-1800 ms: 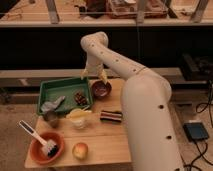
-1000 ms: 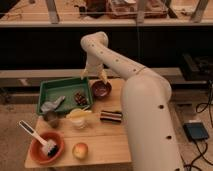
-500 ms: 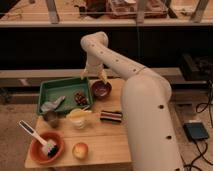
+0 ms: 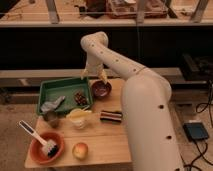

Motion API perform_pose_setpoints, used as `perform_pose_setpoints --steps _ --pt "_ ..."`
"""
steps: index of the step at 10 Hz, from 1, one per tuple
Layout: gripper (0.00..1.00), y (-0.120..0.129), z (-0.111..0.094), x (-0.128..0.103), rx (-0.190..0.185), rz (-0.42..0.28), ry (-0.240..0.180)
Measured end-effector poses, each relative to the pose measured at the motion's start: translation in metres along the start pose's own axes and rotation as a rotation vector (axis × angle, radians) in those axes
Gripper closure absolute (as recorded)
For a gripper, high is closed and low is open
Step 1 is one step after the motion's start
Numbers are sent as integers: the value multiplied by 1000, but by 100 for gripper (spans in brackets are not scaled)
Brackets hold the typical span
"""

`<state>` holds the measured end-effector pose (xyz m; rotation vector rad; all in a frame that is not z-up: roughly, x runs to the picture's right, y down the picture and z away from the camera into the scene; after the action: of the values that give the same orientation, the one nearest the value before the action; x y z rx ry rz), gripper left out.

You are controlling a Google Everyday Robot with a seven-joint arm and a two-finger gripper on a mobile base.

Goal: Place towel in metal cup

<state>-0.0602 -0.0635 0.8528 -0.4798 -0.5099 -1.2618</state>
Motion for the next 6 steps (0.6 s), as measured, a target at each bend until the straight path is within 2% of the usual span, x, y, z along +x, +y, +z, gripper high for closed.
perform_pose_setpoints --steps 5,6 --pt "20 0 0 0 0 -1 1" --pt "20 -4 -1 -4 16 -18 2"
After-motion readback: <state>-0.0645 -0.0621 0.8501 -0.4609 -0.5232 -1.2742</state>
